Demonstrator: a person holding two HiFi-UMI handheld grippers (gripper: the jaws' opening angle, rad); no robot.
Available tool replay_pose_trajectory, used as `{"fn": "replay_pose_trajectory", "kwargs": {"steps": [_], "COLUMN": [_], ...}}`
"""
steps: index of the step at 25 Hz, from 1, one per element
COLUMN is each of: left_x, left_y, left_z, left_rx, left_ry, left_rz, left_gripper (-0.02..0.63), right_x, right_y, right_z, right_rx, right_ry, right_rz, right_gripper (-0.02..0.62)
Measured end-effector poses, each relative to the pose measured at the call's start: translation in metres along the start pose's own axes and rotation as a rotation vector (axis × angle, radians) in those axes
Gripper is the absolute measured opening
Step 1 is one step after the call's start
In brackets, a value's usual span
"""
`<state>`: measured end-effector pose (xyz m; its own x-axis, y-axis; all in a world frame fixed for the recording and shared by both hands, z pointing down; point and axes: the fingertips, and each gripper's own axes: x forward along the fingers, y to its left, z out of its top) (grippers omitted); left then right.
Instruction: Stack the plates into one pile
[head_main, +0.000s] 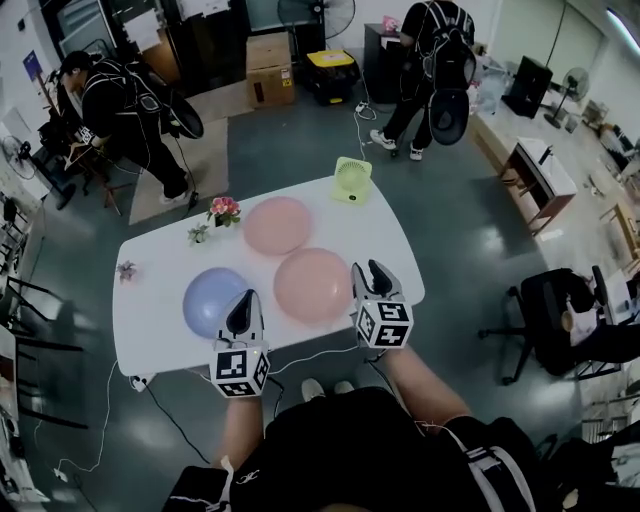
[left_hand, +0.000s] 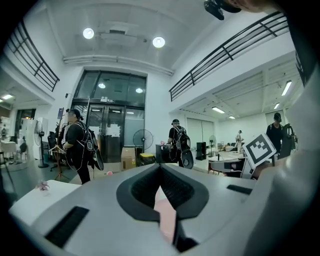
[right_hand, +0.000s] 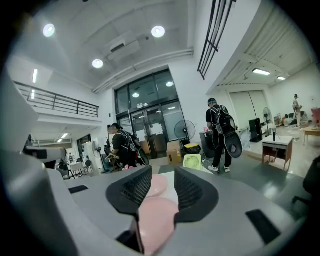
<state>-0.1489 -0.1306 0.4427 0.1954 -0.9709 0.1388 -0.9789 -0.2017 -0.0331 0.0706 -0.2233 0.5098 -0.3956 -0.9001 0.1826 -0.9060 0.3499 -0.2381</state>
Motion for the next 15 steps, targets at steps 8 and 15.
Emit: {"fn": "replay_pose_trajectory", "kwargs": {"steps": [8, 15], "left_x": [0.009, 0.005], "left_y": [0.023, 0.038], "left_z": [-0.015, -0.039], "left_rx": [-0.027, -0.038], "left_ry": [0.023, 0.069], "left_rz": [0.027, 0.048], "left_gripper": [0.011, 0.011], "right_x": [0.042, 0.066], "right_y": [-0.016, -0.023], "right_z": [-0.059, -0.157], "right_rx": [0.055, 0.066], "right_ry": [0.175, 0.405], "right_rz": [-0.027, -0.068], "right_gripper": [0.147, 0.149]}}
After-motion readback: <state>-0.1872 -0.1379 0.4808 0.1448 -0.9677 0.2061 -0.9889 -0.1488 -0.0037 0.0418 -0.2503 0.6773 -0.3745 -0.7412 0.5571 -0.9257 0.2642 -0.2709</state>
